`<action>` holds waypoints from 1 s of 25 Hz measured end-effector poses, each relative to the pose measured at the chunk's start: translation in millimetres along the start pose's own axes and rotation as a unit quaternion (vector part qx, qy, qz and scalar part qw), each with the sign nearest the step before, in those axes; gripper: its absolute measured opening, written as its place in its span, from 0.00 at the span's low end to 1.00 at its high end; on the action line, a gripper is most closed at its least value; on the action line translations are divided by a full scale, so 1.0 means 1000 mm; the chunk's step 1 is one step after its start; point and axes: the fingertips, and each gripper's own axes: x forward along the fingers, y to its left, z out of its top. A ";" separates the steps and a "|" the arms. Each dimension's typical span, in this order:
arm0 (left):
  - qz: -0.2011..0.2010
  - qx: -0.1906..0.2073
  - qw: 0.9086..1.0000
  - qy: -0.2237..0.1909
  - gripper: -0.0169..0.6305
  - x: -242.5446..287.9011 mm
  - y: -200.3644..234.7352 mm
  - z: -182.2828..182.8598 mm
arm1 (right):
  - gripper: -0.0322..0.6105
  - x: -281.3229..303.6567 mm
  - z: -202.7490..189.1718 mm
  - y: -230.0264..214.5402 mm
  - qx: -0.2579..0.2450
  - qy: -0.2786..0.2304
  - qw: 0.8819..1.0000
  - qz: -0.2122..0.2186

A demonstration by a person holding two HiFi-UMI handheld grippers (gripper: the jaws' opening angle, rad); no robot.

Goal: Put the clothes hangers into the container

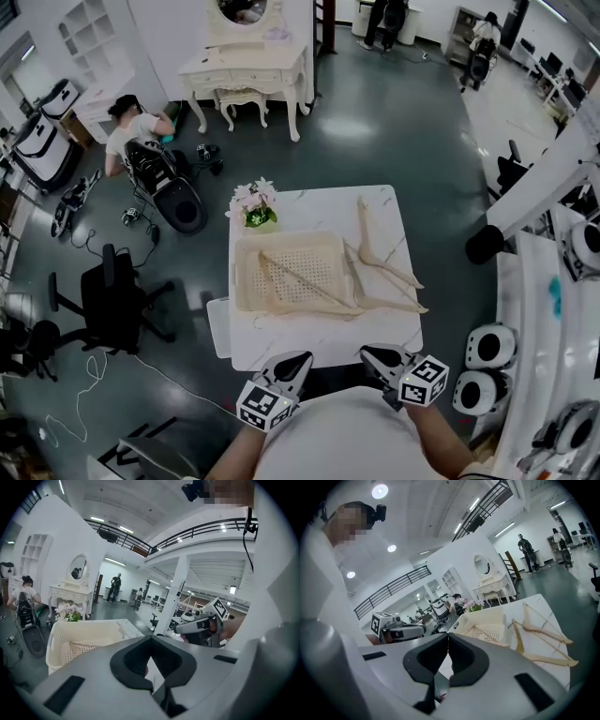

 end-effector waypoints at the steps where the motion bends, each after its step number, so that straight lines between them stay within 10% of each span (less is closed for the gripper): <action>1: -0.005 0.000 1.000 0.001 0.04 -0.001 0.000 -0.001 | 0.08 0.000 -0.001 0.000 0.001 -0.003 1.000 -0.005; 11: -0.056 0.003 0.998 -0.002 0.04 0.001 -0.011 -0.004 | 0.08 -0.017 -0.010 -0.012 0.012 -0.021 0.998 -0.061; 25: 0.023 -0.054 0.998 0.009 0.04 0.075 -0.031 0.002 | 0.09 -0.038 0.020 -0.135 -0.046 0.051 0.995 -0.069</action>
